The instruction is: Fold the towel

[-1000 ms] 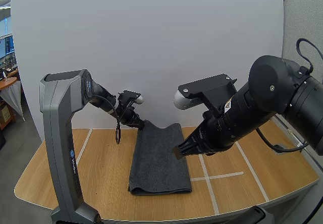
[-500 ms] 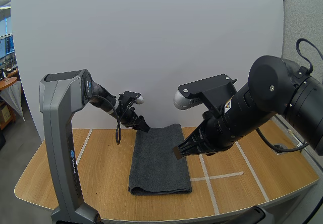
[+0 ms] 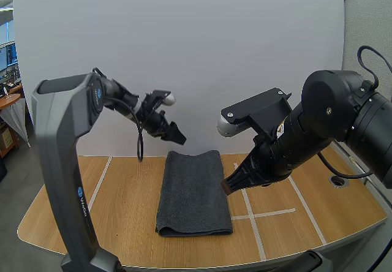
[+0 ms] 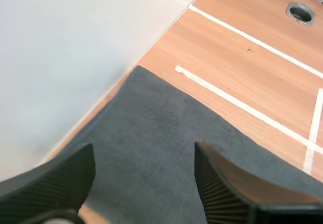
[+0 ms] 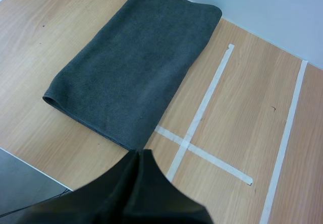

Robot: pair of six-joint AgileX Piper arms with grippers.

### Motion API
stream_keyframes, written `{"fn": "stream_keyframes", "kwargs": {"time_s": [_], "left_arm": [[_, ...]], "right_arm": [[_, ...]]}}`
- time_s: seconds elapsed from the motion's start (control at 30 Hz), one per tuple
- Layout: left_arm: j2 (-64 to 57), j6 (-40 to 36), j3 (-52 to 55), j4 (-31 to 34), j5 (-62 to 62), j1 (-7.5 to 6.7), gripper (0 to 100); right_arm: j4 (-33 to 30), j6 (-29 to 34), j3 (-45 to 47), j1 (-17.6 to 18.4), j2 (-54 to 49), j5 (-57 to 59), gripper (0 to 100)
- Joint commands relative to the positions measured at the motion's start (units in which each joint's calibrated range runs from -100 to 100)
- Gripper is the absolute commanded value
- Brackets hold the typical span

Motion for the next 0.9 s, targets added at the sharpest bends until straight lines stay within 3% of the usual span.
{"fn": "stream_keyframes", "kwargs": {"time_s": [0.0,0.17,0.4,0.87], "left_arm": [[-11.7,-1.6,2.8,3.7,2.0,-0.01,92],[-20.7,-0.7,9.1,3.7,2.0,-0.01,92],[-32.6,1.1,20.7,2.7,2.0,-0.01,92],[-54.7,0.0,34.8,1.8,-0.4,0.07,92]], "right_arm": [[-0.9,-0.5,0.2,-0.2,-0.2,0.0,0],[-4.3,-0.5,0.2,-0.2,-0.2,0.0,0],[-4.3,-0.5,0.2,-0.2,2.0,-3.1,0],[-6.3,2.0,0.2,-0.6,15.9,-26.9,0]]}}
